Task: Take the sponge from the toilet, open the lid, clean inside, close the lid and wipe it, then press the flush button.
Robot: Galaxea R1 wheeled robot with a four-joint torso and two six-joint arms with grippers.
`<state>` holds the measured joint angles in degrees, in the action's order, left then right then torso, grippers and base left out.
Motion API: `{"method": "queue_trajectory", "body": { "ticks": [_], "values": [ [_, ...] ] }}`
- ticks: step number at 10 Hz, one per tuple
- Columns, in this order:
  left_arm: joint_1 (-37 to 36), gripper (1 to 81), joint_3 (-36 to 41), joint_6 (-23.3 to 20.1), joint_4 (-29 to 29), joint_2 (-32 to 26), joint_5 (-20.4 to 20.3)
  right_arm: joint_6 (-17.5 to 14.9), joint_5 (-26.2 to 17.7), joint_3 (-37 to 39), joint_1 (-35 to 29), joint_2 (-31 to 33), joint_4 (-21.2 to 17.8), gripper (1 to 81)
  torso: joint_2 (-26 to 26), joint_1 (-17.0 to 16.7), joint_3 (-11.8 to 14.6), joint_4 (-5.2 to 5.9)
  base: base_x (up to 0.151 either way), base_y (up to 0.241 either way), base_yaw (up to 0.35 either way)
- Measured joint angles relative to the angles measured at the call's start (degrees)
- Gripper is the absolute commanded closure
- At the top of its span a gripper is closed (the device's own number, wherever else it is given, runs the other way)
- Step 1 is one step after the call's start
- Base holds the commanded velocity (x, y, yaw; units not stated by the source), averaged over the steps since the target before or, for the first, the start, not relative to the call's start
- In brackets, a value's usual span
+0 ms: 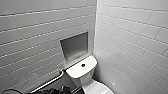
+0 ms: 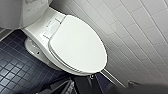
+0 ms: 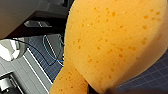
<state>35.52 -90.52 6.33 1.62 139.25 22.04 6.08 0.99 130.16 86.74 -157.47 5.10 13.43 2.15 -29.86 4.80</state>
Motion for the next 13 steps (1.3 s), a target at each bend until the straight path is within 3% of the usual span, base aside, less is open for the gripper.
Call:
{"method": "queue_trajectory", "body": {
  "ticks": [6, 13],
  "values": [
    [-12.7, 1.0, 0.1, 5.2, 3.9, 1.3, 2.3, 0.0, 1.7, 0.0, -0.9, 0.0, -0.1, 81.1, -0.1, 0.1, -9.2, 0.00, 0.000, 0.000, 0.000],
    [-23.8, 1.0, -0.1, 14.0, 4.4, 4.5, 5.3, 0.0, 2.2, 0.0, -1.3, 0.0, -0.2, 81.1, -0.1, 0.1, -9.8, 0.00, 0.000, 0.000, 0.000]
  ]
}}
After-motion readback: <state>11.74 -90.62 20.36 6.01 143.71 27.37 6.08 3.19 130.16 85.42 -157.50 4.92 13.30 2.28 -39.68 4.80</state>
